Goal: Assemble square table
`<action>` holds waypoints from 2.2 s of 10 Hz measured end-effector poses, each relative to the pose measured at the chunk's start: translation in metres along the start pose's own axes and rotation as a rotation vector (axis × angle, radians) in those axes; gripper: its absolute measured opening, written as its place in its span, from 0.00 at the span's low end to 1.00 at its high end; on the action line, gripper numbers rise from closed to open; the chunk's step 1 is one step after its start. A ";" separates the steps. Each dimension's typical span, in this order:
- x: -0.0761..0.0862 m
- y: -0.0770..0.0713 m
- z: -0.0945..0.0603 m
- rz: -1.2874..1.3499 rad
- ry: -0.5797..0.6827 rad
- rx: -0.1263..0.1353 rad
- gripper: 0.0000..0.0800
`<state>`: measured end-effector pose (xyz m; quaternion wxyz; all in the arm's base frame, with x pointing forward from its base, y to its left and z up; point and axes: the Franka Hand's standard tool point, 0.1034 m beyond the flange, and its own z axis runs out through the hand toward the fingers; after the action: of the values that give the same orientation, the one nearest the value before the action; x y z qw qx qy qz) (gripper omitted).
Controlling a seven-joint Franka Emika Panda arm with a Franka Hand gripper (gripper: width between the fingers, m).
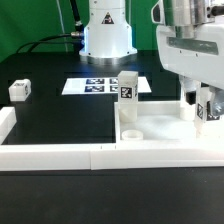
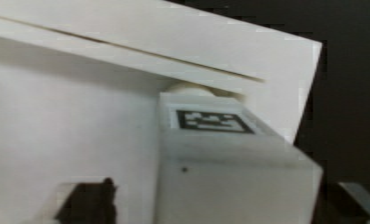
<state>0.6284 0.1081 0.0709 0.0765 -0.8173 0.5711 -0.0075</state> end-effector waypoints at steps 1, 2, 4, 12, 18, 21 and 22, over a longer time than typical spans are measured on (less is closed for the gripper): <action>0.002 -0.003 -0.001 -0.246 0.020 0.014 0.77; 0.002 -0.002 0.001 -0.498 0.023 0.008 0.80; 0.003 -0.001 0.001 -0.609 0.023 0.006 0.81; -0.012 -0.007 0.000 -0.865 0.049 -0.031 0.45; -0.006 -0.003 0.003 -0.016 -0.030 -0.033 0.37; -0.006 -0.003 0.003 0.276 -0.068 -0.020 0.37; -0.006 -0.003 0.003 0.273 -0.067 -0.020 0.37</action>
Offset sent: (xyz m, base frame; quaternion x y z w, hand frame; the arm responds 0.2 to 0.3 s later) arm 0.0000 0.0000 0.0000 0.0000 0.0000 -0.1938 0.9810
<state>0.6296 0.1155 0.0688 0.0876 -0.7324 0.6742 0.0363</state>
